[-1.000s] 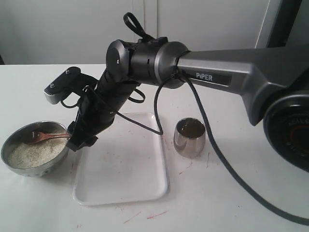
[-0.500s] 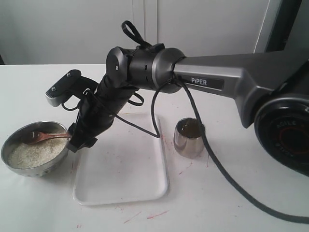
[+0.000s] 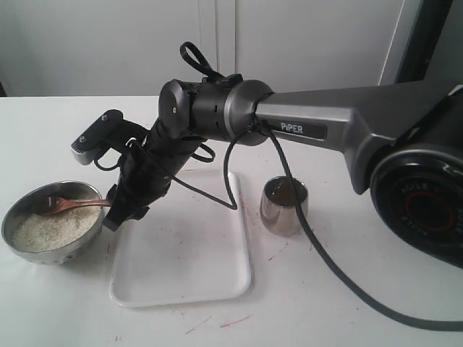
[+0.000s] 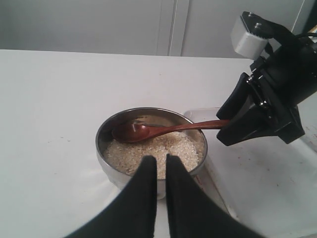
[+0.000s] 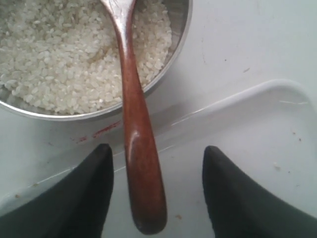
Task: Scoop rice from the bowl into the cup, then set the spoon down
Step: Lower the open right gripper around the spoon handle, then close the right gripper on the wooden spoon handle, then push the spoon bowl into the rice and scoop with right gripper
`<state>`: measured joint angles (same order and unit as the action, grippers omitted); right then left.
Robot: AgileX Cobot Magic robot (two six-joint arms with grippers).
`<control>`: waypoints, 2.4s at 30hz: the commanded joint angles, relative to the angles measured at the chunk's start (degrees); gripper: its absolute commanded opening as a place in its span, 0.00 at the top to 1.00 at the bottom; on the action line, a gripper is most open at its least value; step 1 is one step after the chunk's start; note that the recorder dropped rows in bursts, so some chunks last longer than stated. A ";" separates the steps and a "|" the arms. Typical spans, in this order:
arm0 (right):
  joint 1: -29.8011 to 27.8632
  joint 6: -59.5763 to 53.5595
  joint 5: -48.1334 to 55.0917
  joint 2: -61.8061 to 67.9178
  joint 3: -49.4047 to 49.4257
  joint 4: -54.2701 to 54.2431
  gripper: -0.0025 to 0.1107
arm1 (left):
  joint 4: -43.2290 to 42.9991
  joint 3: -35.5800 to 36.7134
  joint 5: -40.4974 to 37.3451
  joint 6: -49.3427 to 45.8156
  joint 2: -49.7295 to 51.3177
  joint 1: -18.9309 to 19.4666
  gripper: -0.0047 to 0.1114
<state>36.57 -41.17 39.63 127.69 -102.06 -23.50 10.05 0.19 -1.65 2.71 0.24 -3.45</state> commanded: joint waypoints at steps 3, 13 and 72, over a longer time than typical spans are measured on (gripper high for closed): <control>0.04 -0.95 -0.69 -0.12 -0.15 0.20 0.62 | 0.52 -0.19 0.29 0.11 -0.24 -0.13 0.84; 0.04 -1.07 -0.12 -0.12 -0.15 0.20 0.74 | 0.52 -0.19 0.29 0.11 -0.24 -0.13 0.84; 4.05 -6.27 5.11 -7.88 -0.15 24.40 0.97 | 0.52 -0.19 0.29 0.11 -0.24 -0.13 0.84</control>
<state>39.98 -47.72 44.65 121.07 -102.06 -2.13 10.05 0.19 -1.65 2.71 0.24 -3.45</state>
